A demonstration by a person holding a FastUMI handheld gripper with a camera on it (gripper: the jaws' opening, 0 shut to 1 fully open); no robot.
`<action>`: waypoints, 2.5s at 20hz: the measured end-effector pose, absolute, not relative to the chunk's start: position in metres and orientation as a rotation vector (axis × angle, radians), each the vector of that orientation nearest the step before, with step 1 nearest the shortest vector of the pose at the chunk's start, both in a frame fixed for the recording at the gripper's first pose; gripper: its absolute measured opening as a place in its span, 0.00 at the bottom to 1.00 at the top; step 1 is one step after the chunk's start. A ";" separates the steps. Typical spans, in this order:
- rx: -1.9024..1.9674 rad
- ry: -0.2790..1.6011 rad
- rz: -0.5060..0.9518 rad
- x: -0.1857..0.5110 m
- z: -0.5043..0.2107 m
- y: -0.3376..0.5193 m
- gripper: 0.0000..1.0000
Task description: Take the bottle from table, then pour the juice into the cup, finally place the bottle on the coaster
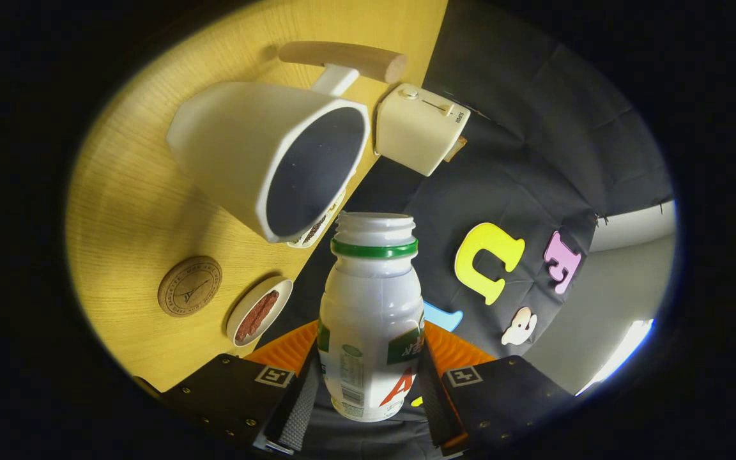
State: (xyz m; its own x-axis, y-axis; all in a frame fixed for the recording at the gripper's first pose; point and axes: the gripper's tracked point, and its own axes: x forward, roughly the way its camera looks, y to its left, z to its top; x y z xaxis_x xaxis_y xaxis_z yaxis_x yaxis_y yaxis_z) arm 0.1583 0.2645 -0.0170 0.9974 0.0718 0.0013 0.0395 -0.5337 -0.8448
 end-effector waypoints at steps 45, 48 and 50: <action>-0.291 0.032 0.180 0.156 -0.008 0.192 0.71; -0.286 0.040 0.179 0.160 -0.009 0.192 0.71; -0.265 0.043 0.179 0.164 -0.012 0.192 0.71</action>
